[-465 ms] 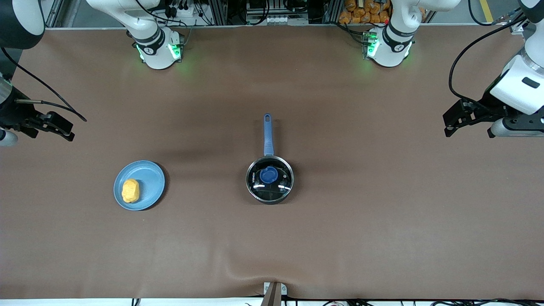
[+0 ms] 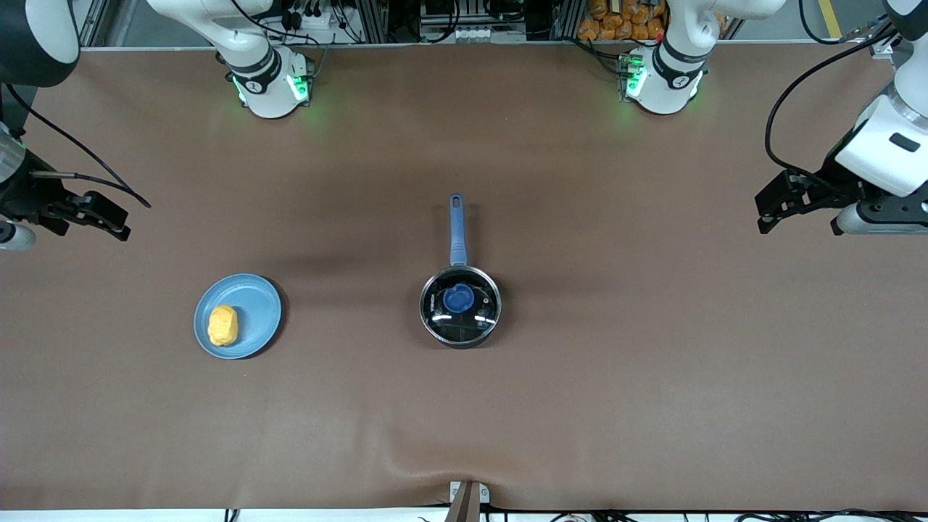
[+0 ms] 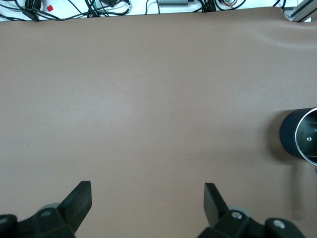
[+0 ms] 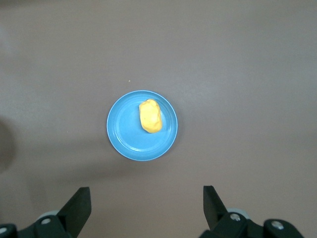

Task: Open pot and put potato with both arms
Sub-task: 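Move the right gripper down over the yellow potato on the blue plate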

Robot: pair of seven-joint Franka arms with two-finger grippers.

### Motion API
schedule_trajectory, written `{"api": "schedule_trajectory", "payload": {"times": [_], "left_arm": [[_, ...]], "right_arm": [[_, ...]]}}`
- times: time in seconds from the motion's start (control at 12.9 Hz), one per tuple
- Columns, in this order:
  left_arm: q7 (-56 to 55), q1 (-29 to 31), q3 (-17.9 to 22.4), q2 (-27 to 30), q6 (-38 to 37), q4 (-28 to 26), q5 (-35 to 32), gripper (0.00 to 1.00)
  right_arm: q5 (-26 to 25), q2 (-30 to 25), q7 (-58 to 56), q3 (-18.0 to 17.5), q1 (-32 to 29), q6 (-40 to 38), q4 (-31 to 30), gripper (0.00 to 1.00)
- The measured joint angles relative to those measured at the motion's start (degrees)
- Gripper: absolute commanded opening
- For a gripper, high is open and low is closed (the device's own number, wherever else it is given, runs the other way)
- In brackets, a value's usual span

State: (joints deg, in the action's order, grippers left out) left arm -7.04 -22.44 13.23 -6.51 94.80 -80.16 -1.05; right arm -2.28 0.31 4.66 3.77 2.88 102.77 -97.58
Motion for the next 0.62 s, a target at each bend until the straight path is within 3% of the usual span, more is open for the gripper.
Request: {"api": "schedule_trajectory", "payload": {"times": [0.23, 0.62], "left_arm": [[0.0, 0.0, 0.0, 0.0, 0.0, -0.03, 0.0, 1.0], [0.0, 0.0, 0.0, 0.05, 0.0, -0.1, 0.0, 1.0]], "right_arm": [[0.05, 2.18, 0.0, -0.39, 1.16, 2.55, -1.59, 1.0], [0.06, 12.5, 0.01, -0.46, 3.67, 10.92, -2.43, 1.0]]}}
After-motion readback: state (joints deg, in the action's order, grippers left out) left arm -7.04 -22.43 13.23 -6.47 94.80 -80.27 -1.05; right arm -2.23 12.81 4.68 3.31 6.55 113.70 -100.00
